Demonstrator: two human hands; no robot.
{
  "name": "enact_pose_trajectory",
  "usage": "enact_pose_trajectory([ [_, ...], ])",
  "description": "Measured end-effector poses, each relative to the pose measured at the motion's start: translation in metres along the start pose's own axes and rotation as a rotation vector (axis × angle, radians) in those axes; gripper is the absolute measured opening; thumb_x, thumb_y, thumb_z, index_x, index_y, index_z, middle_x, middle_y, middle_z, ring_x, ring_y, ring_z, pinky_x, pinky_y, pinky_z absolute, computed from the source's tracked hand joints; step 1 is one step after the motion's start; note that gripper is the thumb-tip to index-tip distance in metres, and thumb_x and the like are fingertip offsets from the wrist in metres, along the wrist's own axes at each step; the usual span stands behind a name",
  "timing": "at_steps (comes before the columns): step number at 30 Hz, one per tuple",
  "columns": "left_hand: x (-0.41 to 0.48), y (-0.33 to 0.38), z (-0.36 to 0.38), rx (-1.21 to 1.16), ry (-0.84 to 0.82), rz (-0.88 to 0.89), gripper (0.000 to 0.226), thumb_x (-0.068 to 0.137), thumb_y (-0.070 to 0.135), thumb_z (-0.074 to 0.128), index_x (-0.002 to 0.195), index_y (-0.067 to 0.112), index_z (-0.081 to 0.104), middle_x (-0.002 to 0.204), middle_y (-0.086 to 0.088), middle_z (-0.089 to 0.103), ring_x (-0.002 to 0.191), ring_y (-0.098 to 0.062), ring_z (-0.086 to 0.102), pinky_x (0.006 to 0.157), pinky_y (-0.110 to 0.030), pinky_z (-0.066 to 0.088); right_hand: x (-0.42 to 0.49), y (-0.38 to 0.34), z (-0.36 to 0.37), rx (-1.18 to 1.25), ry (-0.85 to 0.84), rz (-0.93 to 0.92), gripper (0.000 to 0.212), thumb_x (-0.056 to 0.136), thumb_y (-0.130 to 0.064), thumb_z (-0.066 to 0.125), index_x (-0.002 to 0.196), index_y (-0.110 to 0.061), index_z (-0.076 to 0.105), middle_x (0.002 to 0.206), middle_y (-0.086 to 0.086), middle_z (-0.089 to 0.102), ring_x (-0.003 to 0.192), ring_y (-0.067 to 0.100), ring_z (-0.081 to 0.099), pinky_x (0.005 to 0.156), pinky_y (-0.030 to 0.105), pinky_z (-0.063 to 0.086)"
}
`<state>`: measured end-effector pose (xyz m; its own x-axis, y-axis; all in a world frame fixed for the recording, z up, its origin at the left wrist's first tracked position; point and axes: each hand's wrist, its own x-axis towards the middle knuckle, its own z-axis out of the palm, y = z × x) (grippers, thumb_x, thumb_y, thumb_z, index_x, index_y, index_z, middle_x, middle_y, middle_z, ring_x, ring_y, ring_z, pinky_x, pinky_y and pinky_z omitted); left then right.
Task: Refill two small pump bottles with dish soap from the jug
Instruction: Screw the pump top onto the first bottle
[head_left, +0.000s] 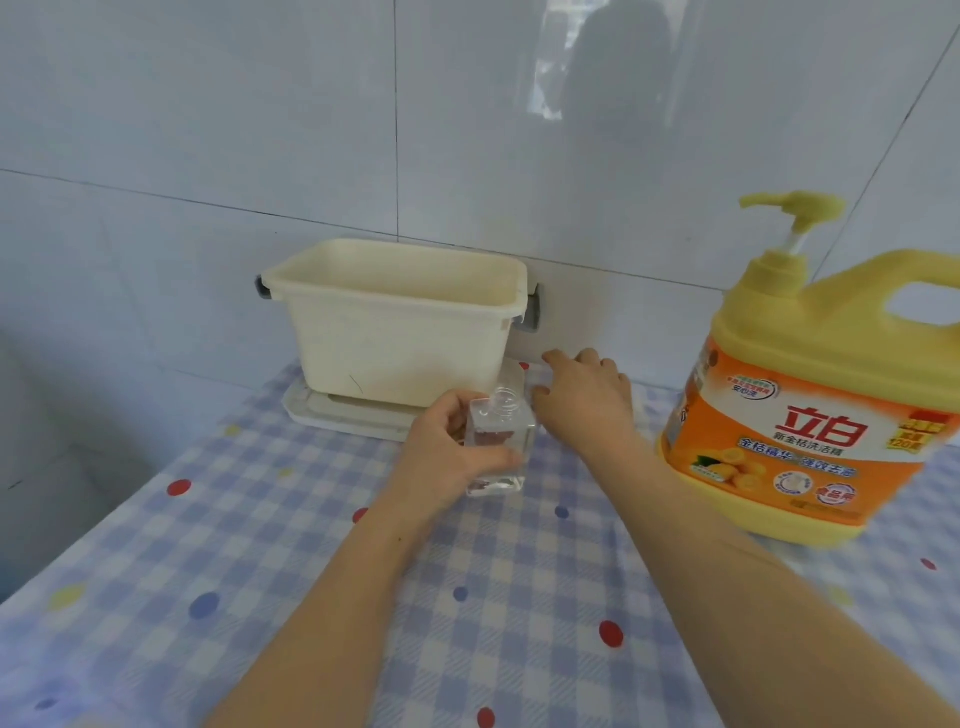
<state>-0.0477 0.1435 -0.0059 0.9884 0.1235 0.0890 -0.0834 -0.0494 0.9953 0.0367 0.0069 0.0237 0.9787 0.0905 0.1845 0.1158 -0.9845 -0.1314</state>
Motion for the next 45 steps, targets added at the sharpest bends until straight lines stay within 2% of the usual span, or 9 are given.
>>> enact_pose_trajectory([
  [6,0.000,0.002,-0.001,-0.002,-0.007,-0.003,0.040,0.065,-0.001,0.083,0.092,0.021,0.062,0.098,-0.003,0.072,0.090,-0.018,0.067,0.074,-0.028,0.054,0.008,-0.007,0.000,-0.133,0.032,-0.019,0.031,0.097,-0.033,0.037,0.111,-0.018,0.062,0.113,0.008,0.059,0.109,0.028,0.044,0.089,0.040,0.035],
  [10,0.001,0.002,0.000,-0.017,-0.011,0.004,0.040,0.064,-0.001,0.084,0.090,0.020,0.062,0.095,-0.001,0.072,0.086,-0.015,0.067,0.077,-0.029,0.053,0.007,-0.008,0.003,-0.062,0.119,-0.014,0.034,0.096,-0.031,0.043,0.126,-0.019,0.052,0.118,0.009,0.055,0.108,0.028,0.048,0.087,0.038,0.036],
  [22,0.000,0.003,-0.001,-0.027,-0.008,-0.024,0.039,0.065,0.003,0.084,0.095,0.019,0.064,0.099,-0.002,0.073,0.090,-0.016,0.068,0.083,-0.031,0.056,0.030,-0.013,-0.008,-0.131,-0.104,0.065,0.017,0.093,-0.028,0.051,0.101,-0.015,0.059,0.103,0.006,0.058,0.090,0.025,0.055,0.071,0.029,0.038],
  [24,0.000,0.003,-0.001,-0.025,-0.009,-0.028,0.038,0.065,0.004,0.084,0.094,0.020,0.064,0.099,-0.002,0.073,0.093,-0.018,0.068,0.084,-0.033,0.056,0.030,-0.014,-0.005,-0.138,-0.114,0.054,0.019,0.093,-0.025,0.051,0.105,-0.014,0.060,0.099,0.006,0.059,0.090,0.025,0.055,0.069,0.029,0.038],
  [27,-0.001,0.003,-0.001,-0.030,-0.010,-0.030,0.038,0.066,0.004,0.084,0.093,0.021,0.064,0.100,-0.002,0.073,0.094,-0.019,0.068,0.085,-0.035,0.056,0.030,-0.016,-0.005,-0.132,-0.081,0.032,0.024,0.093,-0.026,0.052,0.114,-0.014,0.055,0.113,0.007,0.061,0.103,0.026,0.058,0.070,0.030,0.037],
  [31,-0.001,0.004,-0.001,-0.037,-0.014,-0.035,0.038,0.065,0.002,0.083,0.091,0.021,0.063,0.099,-0.002,0.073,0.091,-0.018,0.067,0.084,-0.034,0.055,0.030,-0.012,-0.008,-0.117,-0.070,0.049,0.031,0.090,-0.027,0.057,0.117,-0.014,0.048,0.111,0.007,0.060,0.094,0.026,0.056,0.068,0.030,0.036],
  [35,0.000,0.004,-0.001,-0.035,-0.013,-0.029,0.037,0.065,0.001,0.083,0.089,0.020,0.063,0.097,-0.003,0.072,0.089,-0.017,0.066,0.082,-0.034,0.054,0.030,-0.009,-0.007,-0.106,-0.089,0.062,0.040,0.087,-0.025,0.063,0.121,-0.013,0.045,0.113,0.009,0.060,0.101,0.028,0.058,0.069,0.031,0.037],
  [42,0.000,0.003,0.000,-0.023,-0.009,-0.006,0.037,0.066,-0.001,0.082,0.091,0.019,0.064,0.095,-0.002,0.073,0.089,-0.018,0.068,0.086,-0.038,0.056,0.025,-0.008,-0.005,-0.015,-0.031,0.039,0.032,0.091,-0.031,0.058,0.115,-0.012,0.048,0.109,0.009,0.060,0.085,0.026,0.049,0.067,0.031,0.037],
  [45,0.001,0.002,-0.001,-0.014,-0.002,-0.009,0.037,0.065,0.002,0.083,0.093,0.018,0.064,0.097,-0.003,0.073,0.092,-0.020,0.068,0.087,-0.039,0.056,0.026,-0.009,-0.007,-0.018,-0.061,0.048,0.034,0.091,-0.032,0.058,0.116,-0.012,0.047,0.110,0.009,0.060,0.089,0.026,0.052,0.068,0.031,0.037],
])
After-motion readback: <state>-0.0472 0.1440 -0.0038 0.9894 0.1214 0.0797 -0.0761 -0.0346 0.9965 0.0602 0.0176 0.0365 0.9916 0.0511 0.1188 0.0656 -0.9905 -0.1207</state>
